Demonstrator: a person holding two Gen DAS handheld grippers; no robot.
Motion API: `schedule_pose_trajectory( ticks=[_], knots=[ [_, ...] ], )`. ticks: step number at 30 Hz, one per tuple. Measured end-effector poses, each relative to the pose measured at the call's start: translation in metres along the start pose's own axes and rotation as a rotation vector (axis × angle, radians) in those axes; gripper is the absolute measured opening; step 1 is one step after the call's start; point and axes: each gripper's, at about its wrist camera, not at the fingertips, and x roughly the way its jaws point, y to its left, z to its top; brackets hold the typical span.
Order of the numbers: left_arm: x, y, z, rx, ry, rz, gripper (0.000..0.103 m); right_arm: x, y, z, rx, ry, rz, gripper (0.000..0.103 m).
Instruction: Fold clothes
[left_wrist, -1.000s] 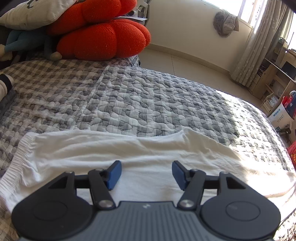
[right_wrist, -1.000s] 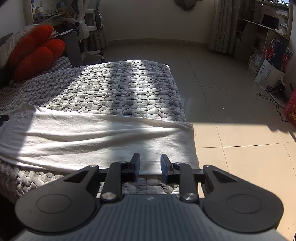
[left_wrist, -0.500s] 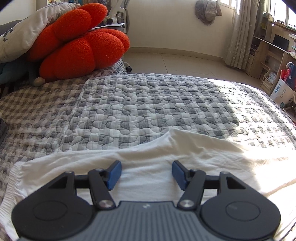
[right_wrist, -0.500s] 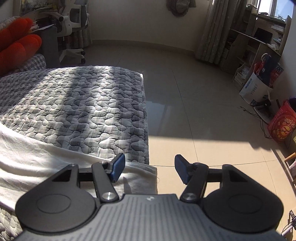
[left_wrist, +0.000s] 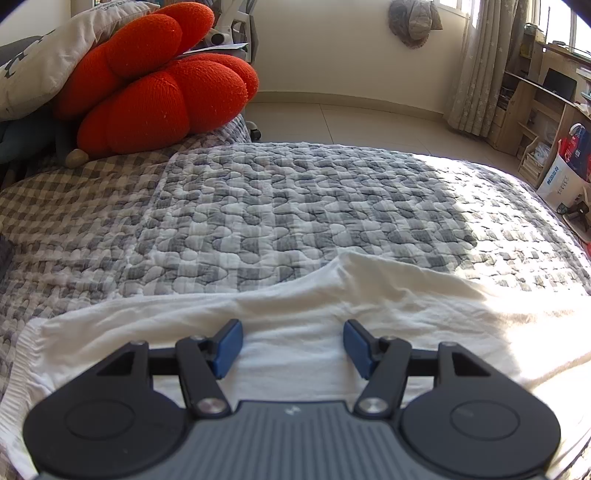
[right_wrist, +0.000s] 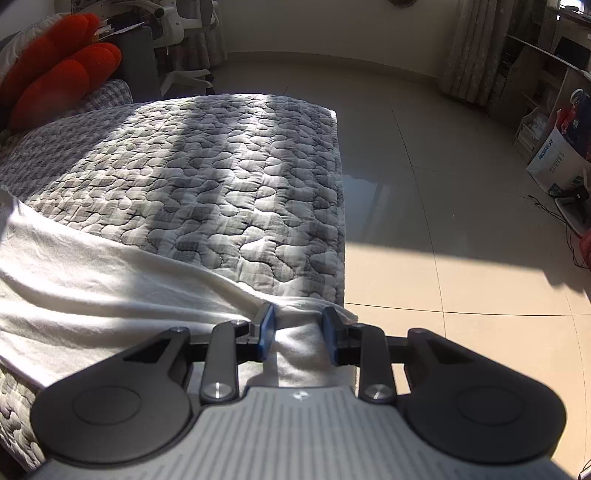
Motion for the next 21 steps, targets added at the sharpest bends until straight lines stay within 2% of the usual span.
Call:
schedule_pose_trajectory(
  ticks=[2,4,7,8,14,17,18,20,21],
  knots=[
    [0.0,0.0,0.0,-0.004,-0.002,0.005,0.062,0.01,0.012,-0.001,-0.061,0.031,-0.042,0.007],
    [0.0,0.0,-0.001,-0.01,-0.005,0.011,0.062,0.012,0.024,0.0,-0.128,0.027,-0.095,0.006],
    [-0.002,0.003,-0.001,-0.025,-0.016,0.024,0.062,-0.003,0.015,0.009,-0.071,-0.043,-0.126,0.003],
    [-0.002,0.003,-0.001,-0.032,-0.02,0.026,0.062,-0.001,0.016,0.009,-0.077,-0.04,-0.135,0.003],
    [-0.009,0.007,0.001,-0.076,-0.052,0.025,0.062,0.01,0.024,0.011,-0.112,-0.021,-0.188,0.003],
    [-0.014,0.005,0.001,-0.071,-0.07,0.019,0.062,0.006,0.014,0.011,-0.031,-0.03,-0.199,0.003],
    [-0.015,0.003,0.0,-0.065,-0.073,0.013,0.062,0.009,0.014,0.009,-0.041,-0.016,-0.236,0.004],
    [-0.017,-0.002,-0.001,-0.05,-0.08,0.001,0.062,0.01,0.013,0.005,-0.054,-0.007,-0.273,0.015],
    [-0.019,-0.005,-0.002,-0.039,-0.086,-0.01,0.062,0.01,0.013,0.003,-0.06,-0.003,-0.291,0.015]
  ],
)
